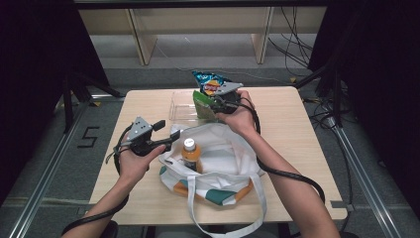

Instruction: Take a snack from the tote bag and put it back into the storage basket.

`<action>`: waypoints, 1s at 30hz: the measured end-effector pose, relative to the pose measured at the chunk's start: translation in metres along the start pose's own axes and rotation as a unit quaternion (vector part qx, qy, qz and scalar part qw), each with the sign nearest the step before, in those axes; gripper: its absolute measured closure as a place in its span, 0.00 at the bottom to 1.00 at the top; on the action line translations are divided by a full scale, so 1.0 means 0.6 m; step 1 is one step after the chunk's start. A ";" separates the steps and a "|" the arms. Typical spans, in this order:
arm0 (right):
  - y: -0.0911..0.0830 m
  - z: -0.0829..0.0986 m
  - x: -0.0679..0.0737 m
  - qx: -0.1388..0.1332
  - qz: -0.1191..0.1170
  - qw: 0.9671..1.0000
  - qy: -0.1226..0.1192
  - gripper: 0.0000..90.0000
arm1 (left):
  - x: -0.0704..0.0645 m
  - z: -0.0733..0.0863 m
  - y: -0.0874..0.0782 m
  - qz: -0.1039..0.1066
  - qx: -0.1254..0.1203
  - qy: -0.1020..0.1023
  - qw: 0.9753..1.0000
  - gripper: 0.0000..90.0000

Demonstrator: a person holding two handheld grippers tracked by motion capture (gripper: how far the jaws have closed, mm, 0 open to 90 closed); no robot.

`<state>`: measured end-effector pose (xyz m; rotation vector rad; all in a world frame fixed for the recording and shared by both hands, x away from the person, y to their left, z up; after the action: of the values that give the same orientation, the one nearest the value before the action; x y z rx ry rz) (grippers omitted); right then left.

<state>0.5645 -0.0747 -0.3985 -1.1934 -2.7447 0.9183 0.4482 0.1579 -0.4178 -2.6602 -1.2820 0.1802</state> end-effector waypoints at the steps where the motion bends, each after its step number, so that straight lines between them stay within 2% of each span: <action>1: -0.005 -0.001 0.003 -0.002 -0.003 1.000 0.009 0.70 | 0.000 0.000 0.000 0.000 0.000 0.000 1.000 0.33; 11: -0.041 0.004 0.004 -0.014 -0.011 1.000 0.023 0.61 | -0.002 0.000 -0.002 0.001 -0.002 0.000 1.000 0.33; 13: -0.046 0.006 0.006 -0.020 -0.009 0.999 0.032 0.60 | 0.000 -0.001 -0.002 0.001 -0.002 0.003 1.000 0.33; 20: -0.068 0.018 0.009 -0.037 -0.028 0.997 0.057 0.57 | 0.000 0.002 -0.004 -0.001 -0.002 -0.002 1.000 0.33; 24: -0.084 0.028 0.005 -0.045 -0.026 0.996 0.069 0.56 | 0.000 0.003 -0.003 -0.002 -0.001 -0.002 1.000 0.33; 25: -0.092 0.034 0.003 -0.048 -0.026 0.995 0.080 0.55 | -0.001 0.002 -0.002 -0.003 0.000 -0.001 1.000 0.33; 29: -0.104 0.042 0.002 -0.043 -0.031 0.995 0.083 0.55 | -0.002 0.002 -0.002 -0.002 -0.002 -0.003 1.000 0.33; 30: -0.107 0.044 0.002 -0.043 -0.033 0.996 0.076 0.55 | -0.002 0.003 -0.002 -0.002 0.000 0.000 1.000 0.33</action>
<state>0.5149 -0.1219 -0.3871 -1.1259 -2.7075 0.6796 0.4463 0.1580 -0.4190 -2.6578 -1.2886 0.1790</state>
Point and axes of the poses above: each handheld gripper's, and its own axes: y roughly forward along the jaws, z roughly out of its underside, x roughly to its left, the point moved 4 cm from there along y, roughly forward along the jaws, and after that the axes turned 1 degree about -z, right-handed, at the moved point
